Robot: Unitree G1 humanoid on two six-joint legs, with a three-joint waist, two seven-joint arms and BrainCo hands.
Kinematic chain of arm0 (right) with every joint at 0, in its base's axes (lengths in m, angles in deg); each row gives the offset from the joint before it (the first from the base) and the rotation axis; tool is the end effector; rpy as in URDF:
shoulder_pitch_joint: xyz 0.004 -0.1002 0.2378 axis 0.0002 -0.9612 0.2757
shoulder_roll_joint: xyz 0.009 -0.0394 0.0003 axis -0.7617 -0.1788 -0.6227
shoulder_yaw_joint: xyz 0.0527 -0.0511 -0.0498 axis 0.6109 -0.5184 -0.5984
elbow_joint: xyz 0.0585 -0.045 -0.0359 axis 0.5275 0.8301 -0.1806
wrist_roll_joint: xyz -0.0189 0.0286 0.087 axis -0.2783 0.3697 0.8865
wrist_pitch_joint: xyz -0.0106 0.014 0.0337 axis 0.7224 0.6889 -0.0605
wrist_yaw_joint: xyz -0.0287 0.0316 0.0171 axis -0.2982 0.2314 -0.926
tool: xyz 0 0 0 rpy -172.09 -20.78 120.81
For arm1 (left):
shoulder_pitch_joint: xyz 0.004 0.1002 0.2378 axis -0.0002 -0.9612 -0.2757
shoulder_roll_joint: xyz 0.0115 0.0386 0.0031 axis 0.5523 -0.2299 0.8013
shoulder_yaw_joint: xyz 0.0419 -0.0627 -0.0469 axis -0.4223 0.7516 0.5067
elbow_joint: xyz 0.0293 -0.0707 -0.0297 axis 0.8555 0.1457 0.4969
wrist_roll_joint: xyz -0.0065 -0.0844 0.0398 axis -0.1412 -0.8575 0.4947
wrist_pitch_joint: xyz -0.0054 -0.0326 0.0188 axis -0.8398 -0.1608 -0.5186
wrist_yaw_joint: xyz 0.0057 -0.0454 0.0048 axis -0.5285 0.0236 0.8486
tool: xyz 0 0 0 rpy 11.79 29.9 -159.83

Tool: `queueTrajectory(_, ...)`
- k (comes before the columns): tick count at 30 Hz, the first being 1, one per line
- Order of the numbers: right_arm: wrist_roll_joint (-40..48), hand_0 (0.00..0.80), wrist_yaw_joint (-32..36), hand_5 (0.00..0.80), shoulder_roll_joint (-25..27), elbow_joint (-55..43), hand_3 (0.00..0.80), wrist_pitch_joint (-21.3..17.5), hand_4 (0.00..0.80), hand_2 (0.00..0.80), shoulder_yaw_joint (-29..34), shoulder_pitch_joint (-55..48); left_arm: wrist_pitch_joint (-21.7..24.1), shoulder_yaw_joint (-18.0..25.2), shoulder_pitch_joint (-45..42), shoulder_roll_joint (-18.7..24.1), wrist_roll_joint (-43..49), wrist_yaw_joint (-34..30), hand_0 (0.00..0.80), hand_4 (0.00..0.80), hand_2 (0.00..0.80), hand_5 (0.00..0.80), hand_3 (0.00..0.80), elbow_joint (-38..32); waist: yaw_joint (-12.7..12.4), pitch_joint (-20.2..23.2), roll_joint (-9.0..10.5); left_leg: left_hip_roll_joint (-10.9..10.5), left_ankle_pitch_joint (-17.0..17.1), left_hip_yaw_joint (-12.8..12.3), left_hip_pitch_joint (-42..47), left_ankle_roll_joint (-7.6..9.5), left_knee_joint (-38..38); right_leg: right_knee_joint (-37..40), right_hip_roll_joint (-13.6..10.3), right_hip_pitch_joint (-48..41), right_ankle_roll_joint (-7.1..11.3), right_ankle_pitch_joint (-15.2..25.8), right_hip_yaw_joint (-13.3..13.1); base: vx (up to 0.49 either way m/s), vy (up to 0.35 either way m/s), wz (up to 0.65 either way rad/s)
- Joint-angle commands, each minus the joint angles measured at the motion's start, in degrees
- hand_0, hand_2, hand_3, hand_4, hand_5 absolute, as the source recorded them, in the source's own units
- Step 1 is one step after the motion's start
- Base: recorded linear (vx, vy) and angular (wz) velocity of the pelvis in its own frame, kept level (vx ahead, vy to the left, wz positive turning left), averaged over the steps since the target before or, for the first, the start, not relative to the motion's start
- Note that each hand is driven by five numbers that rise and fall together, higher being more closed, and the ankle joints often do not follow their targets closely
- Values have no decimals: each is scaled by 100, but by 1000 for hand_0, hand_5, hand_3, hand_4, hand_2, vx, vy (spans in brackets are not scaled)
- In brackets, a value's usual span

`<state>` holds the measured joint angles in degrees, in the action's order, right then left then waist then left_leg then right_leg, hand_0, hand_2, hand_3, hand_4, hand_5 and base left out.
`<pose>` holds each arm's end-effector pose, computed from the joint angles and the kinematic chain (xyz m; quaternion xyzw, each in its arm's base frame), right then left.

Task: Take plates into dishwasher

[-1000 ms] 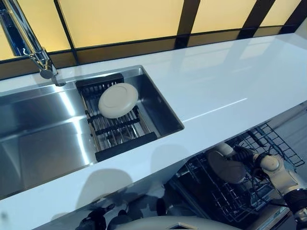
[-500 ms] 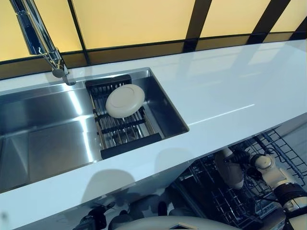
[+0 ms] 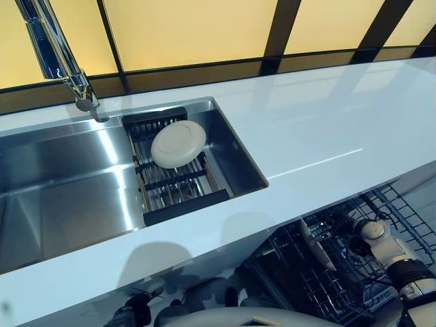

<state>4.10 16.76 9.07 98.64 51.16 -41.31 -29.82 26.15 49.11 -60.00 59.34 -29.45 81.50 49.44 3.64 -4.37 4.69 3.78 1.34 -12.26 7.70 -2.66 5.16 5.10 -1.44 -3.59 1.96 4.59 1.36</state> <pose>0.1971 -0.3115 0.0403 -0.3982 0.4221 0.1635 0.7978 0.0502 0.2318 -0.0946 -0.0521 0.5838 0.1625 0.7938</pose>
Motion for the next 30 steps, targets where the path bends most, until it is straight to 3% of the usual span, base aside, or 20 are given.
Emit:
queueTrajectory(1,174,0,-65,0,503,361,0,64,0,0,230,483,253,126,846,289,200,-28,0,0,0,0,0,32,-14,16,201,166,-253,156,133,-35,-16,-36,-527,-79,682,72,-72,0,0,0)
queueTrajectory(16,707,0,-513,0,1774,1081,0,186,0,0,1527,-40,384,119,754,384,41,-41,0,0,0,0,0,71,219,-19,297,234,-243,31,119,-31,-16,-65,-425,23,671,139,-308,-1,0,-2)
queueTrajectory(20,1302,0,-1330,0,1965,1450,0,227,0,0,1937,-53,449,34,769,357,-12,-46,0,0,0,0,0,128,245,-11,290,247,-258,22,120,-31,-16,-54,-404,28,665,140,-341,-1,10,-10)
queueTrajectory(24,1811,0,-2185,0,2075,1213,0,373,0,0,2352,-11,457,-29,741,344,-102,-31,0,0,0,0,0,106,269,-14,254,238,-264,35,121,-37,-16,-55,-401,31,662,129,-368,0,27,-4)
queueTrajectory(30,2425,0,-3560,0,2161,-122,0,487,0,0,2792,138,485,-83,676,262,-284,62,0,0,0,0,0,30,307,-33,192,203,-278,90,91,-46,-16,-49,-420,39,653,89,-388,-11,36,-1)
